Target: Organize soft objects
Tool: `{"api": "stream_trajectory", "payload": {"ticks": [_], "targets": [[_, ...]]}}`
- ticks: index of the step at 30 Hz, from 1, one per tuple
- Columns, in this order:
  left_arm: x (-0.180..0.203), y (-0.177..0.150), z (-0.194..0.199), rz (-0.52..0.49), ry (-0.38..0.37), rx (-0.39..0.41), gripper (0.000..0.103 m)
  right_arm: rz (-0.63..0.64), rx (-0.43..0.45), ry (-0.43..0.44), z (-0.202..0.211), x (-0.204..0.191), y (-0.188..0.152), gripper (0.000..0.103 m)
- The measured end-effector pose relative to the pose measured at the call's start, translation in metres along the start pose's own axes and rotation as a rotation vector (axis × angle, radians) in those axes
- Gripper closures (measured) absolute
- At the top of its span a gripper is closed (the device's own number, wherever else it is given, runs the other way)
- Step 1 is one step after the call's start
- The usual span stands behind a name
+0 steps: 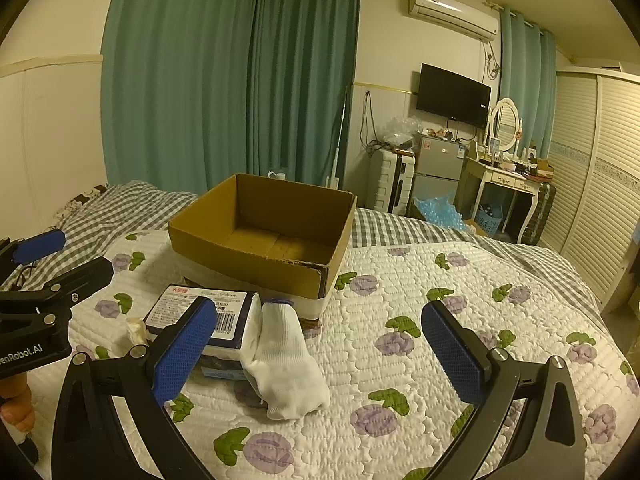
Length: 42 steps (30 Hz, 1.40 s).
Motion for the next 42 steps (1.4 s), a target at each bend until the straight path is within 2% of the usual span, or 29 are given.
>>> {"api": "stream_trajectory", "payload": {"ticks": [42], "targets": [[-0.0010,-0.0036,-0.0019,-0.001,0.001,-0.008,0.016,0.004,-0.008,-0.003,-0.0017,-0.0007,-0.0005,0.000]]}}
Point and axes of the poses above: each gripper's, at about its wrist camera, not at the fingertips, and z roughly against the way its jaws point, x to its right, y to its top, the point moved 9 cm from there along -z, roughly the way its jaws point, and after that the axes turned 15 degrees about -z, right-handed, at the moved point
